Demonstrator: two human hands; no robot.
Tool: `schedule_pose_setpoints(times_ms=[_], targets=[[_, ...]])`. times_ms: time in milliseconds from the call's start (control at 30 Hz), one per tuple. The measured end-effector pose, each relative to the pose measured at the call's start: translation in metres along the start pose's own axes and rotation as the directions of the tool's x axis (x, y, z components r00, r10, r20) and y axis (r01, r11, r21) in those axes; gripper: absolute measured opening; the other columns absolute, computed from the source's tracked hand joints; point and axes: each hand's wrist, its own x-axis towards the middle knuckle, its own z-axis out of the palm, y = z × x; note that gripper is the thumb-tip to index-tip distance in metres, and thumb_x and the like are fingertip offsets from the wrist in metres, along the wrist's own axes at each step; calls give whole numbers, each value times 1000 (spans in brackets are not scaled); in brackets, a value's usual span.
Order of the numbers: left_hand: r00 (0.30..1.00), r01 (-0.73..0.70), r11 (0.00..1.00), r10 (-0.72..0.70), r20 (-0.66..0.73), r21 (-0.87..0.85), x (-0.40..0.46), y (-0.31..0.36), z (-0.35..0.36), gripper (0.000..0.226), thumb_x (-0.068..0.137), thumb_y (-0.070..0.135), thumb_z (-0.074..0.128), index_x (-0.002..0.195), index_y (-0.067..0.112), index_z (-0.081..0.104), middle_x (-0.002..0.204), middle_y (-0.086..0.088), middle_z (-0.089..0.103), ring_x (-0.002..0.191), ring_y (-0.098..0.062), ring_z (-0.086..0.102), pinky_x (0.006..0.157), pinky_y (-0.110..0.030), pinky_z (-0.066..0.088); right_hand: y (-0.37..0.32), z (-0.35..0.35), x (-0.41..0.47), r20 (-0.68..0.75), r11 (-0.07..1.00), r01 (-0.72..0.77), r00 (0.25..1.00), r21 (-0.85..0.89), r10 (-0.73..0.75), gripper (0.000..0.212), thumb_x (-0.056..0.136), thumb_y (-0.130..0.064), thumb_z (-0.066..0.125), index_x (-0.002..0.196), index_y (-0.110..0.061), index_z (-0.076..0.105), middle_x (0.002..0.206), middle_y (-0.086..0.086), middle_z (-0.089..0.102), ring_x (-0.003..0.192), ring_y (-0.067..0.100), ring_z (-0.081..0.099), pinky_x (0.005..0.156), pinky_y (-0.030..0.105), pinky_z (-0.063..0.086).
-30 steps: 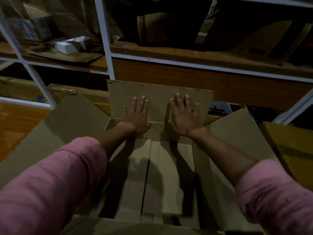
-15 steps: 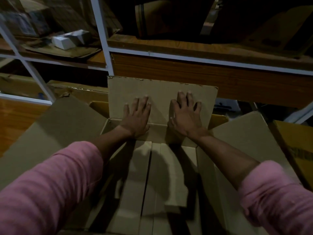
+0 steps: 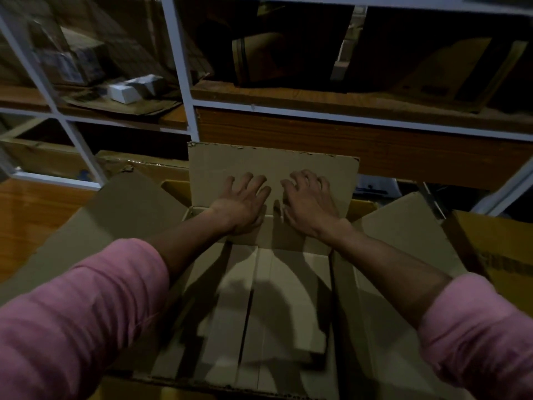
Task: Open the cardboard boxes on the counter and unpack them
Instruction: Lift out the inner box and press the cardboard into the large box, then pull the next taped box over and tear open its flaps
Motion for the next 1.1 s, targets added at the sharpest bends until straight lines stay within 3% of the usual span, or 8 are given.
schedule_pose_setpoints(times_ms=[267,400,767,1100], targets=[[1000,21,997,-22,-21,-79,-36,27,-88,80,96,57,51,157,20,14,168,-9,2,154,-36,0,120,-66,14,2,-80,-46,-59,997,-56,996,58,60,67,96,-52,52,153,-22,33,159,12,33,147,34,26,116,55,24],[991,3,986,-25,-130,-164,-66,59,-122,79,98,57,48,158,20,13,169,-7,0,155,-34,-6,121,-65,10,7,-115,-95,-121,985,-124,983,121,139,64,97,-55,49,151,-24,36,157,9,35,147,30,25,115,54,22],[964,-195,933,125,-234,-303,-112,197,-150,75,97,56,50,156,21,19,167,-7,4,154,-35,-2,118,-67,14,35,-144,-259,-202,911,-394,889,124,412,60,96,-55,51,148,-26,40,150,5,42,141,26,31,112,52,28],[897,-401,869,307,-319,-291,-72,349,-192,66,95,45,53,150,18,29,164,-9,13,151,-36,5,115,-67,19,136,-140,-359,-245,823,-548,785,150,568,50,97,-46,53,141,-24,45,143,6,47,136,27,38,108,55,35]])
